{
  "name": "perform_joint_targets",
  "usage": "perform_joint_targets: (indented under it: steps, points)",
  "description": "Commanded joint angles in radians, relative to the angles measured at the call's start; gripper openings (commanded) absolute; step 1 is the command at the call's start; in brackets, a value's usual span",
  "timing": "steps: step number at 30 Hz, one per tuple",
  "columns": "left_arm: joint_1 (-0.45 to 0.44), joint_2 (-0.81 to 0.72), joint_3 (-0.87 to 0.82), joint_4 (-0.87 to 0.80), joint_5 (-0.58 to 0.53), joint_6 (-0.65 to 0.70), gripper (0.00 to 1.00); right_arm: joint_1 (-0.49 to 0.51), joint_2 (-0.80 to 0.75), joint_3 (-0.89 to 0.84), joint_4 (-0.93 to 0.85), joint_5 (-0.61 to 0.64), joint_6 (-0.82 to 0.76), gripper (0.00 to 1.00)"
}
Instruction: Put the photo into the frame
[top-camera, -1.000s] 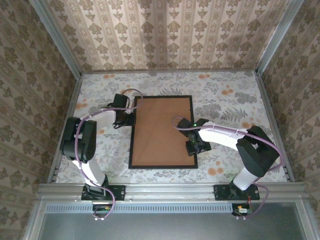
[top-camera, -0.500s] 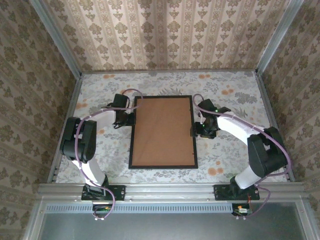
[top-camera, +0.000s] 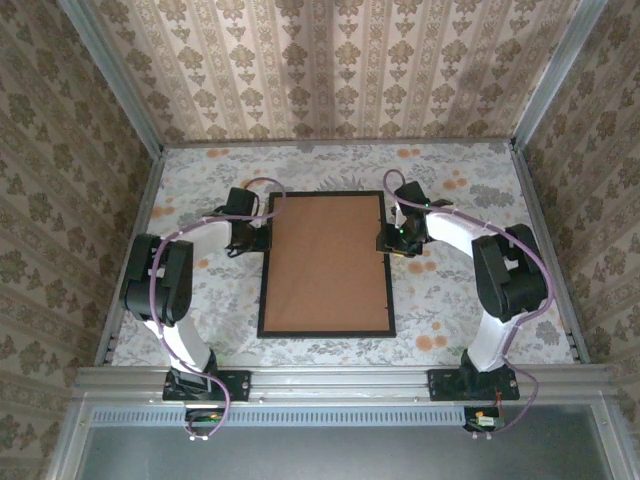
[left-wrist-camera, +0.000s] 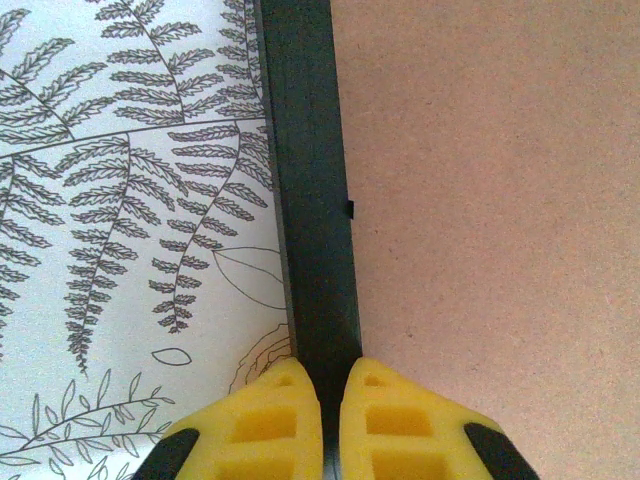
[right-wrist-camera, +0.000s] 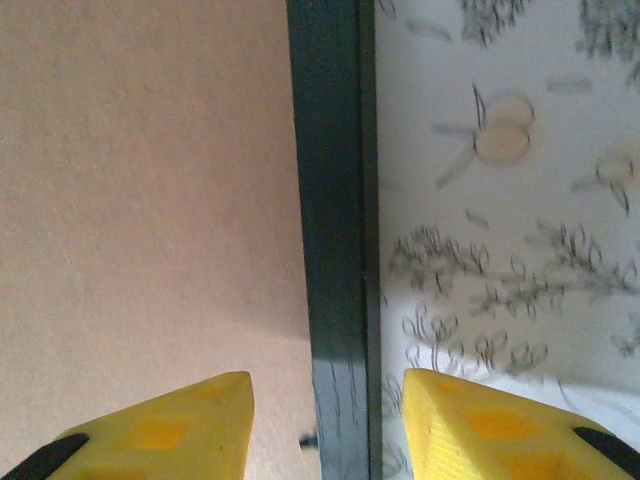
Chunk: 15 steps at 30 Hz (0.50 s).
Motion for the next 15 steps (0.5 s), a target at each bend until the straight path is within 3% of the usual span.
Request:
perform_joint_targets:
  steps: [1, 15]
  points:
    - [-0.012, -0.033, 0.002, -0.018, 0.017, 0.032, 0.08, -0.010, 0.037, 0.041, 0.011, -0.003, -0.021, 0.40]
    - [-0.014, -0.025, 0.007, -0.018, 0.020, 0.031, 0.08, -0.020, 0.115, 0.072, -0.003, -0.001, -0.057, 0.27]
